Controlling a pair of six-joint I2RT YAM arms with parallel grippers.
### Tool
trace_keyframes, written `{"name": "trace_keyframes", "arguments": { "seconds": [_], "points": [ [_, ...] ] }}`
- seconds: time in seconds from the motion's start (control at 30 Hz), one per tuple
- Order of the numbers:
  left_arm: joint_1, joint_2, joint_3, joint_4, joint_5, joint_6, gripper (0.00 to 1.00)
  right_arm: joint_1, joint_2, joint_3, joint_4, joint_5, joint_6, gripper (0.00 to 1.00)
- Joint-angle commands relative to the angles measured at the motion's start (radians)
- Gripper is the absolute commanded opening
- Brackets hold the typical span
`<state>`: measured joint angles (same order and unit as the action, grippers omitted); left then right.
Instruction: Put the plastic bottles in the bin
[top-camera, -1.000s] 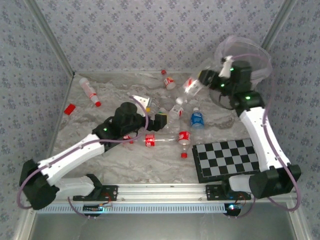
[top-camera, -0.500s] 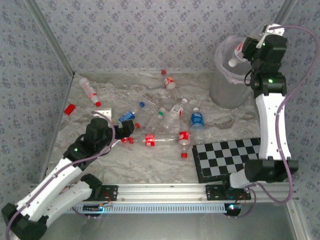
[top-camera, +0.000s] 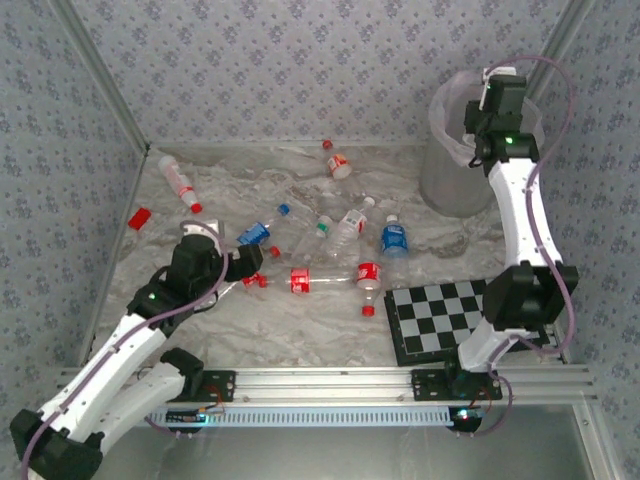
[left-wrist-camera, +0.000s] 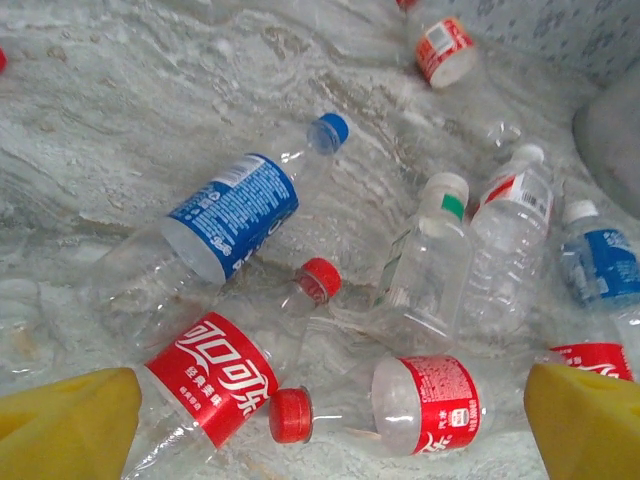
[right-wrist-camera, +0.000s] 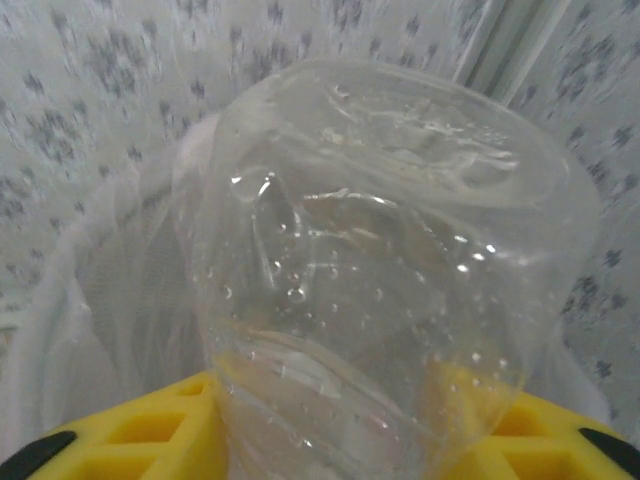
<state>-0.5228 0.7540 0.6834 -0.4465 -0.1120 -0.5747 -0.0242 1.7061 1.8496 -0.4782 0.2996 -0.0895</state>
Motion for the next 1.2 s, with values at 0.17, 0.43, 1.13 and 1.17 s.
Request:
{"name": "trace_keyframes", "arguments": {
  "seconds": [0.17, 0.43, 1.13, 1.17],
  "points": [
    [0.017, 0.082, 0.123, -0.041, 0.047, 0.057, 0.99, -0.023, 0.125, 0.103, -0.237, -0.093, 0.088, 0.83],
    [0.050, 0.117, 0.152, -0.089, 0.059, 0.079, 0.99, -0.035, 0.083, 0.185, -0.297, -0.091, 0.113, 1.00],
    [0.661, 0.738, 0.403, 0.139, 0.158, 0.088, 0.99, 0.025, -0.481, -0.357, -0.309, -0.393, 0.309, 1.00],
    [0.663, 0.795, 0.444, 0.148, 0.168, 0.083, 0.99, 0.032, -0.512, -0.403, -0.313, -0.387, 0.315, 1.00]
  ]
}}
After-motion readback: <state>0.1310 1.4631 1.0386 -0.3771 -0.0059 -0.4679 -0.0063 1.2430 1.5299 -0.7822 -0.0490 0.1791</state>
